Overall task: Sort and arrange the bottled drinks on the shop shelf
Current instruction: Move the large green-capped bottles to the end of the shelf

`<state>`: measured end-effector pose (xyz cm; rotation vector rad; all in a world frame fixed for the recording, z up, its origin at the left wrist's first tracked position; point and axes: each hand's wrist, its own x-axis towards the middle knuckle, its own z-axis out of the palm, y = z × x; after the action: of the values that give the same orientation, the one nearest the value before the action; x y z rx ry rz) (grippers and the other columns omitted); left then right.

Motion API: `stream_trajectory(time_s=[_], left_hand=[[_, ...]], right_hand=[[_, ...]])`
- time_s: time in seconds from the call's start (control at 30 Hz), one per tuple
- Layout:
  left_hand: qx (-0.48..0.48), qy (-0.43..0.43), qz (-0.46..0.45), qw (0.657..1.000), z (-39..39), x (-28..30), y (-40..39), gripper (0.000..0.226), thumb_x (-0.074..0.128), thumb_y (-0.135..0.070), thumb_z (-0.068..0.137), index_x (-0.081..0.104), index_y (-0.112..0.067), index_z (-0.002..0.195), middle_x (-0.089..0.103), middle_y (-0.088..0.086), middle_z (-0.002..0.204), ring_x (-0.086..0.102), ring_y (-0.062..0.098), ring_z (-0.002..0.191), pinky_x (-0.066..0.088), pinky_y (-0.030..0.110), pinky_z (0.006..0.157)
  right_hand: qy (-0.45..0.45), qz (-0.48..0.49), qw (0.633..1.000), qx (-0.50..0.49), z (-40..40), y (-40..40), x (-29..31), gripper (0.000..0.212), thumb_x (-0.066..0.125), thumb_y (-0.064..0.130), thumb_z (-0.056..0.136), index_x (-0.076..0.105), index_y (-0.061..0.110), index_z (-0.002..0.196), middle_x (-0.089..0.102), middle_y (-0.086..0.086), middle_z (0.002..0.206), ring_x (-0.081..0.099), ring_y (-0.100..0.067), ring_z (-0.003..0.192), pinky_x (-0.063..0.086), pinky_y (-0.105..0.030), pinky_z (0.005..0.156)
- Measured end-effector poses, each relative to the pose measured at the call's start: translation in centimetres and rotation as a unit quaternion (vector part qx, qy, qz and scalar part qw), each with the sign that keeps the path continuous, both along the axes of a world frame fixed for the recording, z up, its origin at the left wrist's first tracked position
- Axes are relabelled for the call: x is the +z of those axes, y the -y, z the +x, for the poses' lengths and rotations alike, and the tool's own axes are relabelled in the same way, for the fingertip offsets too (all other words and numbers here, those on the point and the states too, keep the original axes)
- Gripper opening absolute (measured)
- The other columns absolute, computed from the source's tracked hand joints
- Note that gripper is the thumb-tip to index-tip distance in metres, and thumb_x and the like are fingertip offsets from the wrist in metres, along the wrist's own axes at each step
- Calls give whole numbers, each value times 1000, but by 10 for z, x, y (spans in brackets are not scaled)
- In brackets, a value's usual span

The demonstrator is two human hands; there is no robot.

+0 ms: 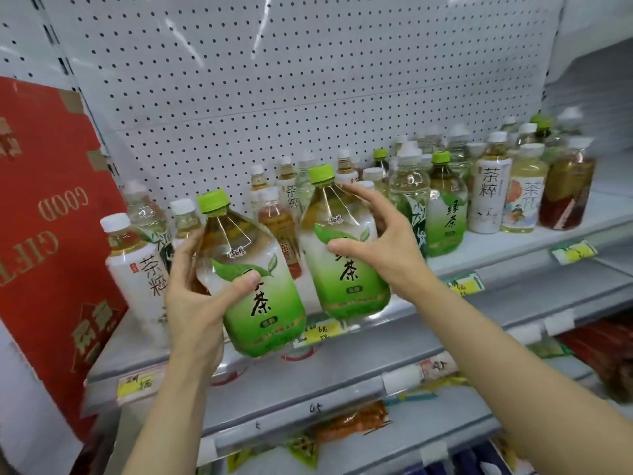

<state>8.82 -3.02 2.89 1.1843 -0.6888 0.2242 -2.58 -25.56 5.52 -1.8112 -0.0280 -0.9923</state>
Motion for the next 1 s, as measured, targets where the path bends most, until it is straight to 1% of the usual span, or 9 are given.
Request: stream_trajectory(time_s=[0.13, 0.23, 0.4, 0.57, 0.67, 0.77, 0.87, 0.93, 1.0], left_hand=[[-49, -11, 5, 999, -26, 2, 46, 93, 95, -27, 42, 61, -30, 129, 64, -9, 130, 56, 28, 128, 47, 60, 102], [-83, -11, 25, 996, -55, -2, 90, 94, 94, -27, 43, 60, -29, 131, 62, -5, 134, 58, 20, 126, 48, 57, 102], [-135, 23, 70, 988, -110, -12, 164, 84, 93, -32, 45, 61, -43, 122, 63, -22, 127, 57, 5, 123, 47, 52, 105], [-179, 22, 86, 980, -150, -26, 227, 86, 93, -33, 45, 60, -38, 124, 63, -20, 128, 57, 5, 123, 46, 45, 108], [-211, 0, 100, 972, -155, -32, 260, 84, 94, -29, 45, 61, -37, 121, 65, -20, 125, 60, 3, 119, 51, 32, 100], [-238, 0, 107, 965, -163, -31, 292, 87, 97, -23, 44, 60, -32, 123, 67, -28, 114, 61, -7, 108, 50, 13, 84], [-263, -25, 110, 958, -167, -31, 324, 86, 96, -17, 44, 60, -29, 121, 69, -29, 108, 65, -5, 102, 55, 20, 77], [-273, -38, 116, 954, -169, -31, 346, 87, 97, -24, 42, 62, -31, 121, 69, -21, 114, 66, 6, 107, 59, 32, 78], [-280, -39, 110, 953, -178, -31, 369, 86, 97, -24, 41, 63, -33, 120, 69, -17, 118, 65, 8, 110, 58, 31, 79]], right_hand=[[0, 44, 999, -16, -46, 27, -12, 79, 91, 16, 63, 57, 32, 132, 58, 23, 132, 49, 1, 129, 37, -41, 115], [-13, 65, 997, -33, -89, 58, -21, 76, 89, 13, 63, 59, 33, 130, 58, 36, 123, 49, 16, 120, 41, -44, 112], [-14, 90, 992, -87, -162, 116, -38, 78, 93, 33, 57, 60, 41, 127, 58, 18, 135, 46, -10, 135, 42, -53, 108], [-14, 112, 988, -102, -214, 157, -52, 81, 93, 37, 57, 59, 38, 130, 57, 13, 138, 48, -26, 134, 41, -61, 105], [-9, 129, 985, -117, -234, 181, -58, 77, 93, 30, 58, 61, 35, 128, 60, 10, 135, 54, -25, 129, 45, -58, 102], [5, 154, 979, -133, -250, 203, -63, 74, 88, 8, 63, 60, 26, 129, 67, 10, 123, 66, -22, 112, 59, -42, 81], [23, 156, 975, -155, -266, 221, -61, 69, 79, -5, 69, 57, 17, 132, 70, 20, 111, 69, -6, 99, 57, -24, 71], [26, 160, 973, -167, -275, 238, -61, 70, 79, -4, 68, 58, 18, 131, 70, 18, 113, 70, -10, 98, 58, -29, 72], [26, 165, 970, -178, -285, 255, -63, 72, 81, 4, 64, 59, 20, 130, 70, 17, 115, 69, -10, 100, 58, -32, 76]])
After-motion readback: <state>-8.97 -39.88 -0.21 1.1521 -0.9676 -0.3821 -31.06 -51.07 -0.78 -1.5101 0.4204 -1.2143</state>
